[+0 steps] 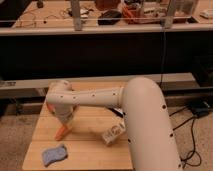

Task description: Drag the pepper across the table

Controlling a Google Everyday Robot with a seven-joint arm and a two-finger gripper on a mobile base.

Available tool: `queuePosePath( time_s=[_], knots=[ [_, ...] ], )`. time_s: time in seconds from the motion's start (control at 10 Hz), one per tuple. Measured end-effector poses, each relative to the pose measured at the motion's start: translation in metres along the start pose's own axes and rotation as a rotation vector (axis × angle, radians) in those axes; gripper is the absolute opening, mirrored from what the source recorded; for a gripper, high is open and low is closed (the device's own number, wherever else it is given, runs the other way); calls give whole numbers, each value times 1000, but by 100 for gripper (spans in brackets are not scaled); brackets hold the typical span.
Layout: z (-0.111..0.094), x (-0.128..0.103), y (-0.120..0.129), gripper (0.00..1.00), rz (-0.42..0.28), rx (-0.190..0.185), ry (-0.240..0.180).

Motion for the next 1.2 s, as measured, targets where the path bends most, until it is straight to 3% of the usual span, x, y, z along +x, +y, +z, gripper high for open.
queuePosePath(
  time_s=[1.2],
  knots=[
    [10, -25, -42, 0, -49, 22, 18]
  ],
)
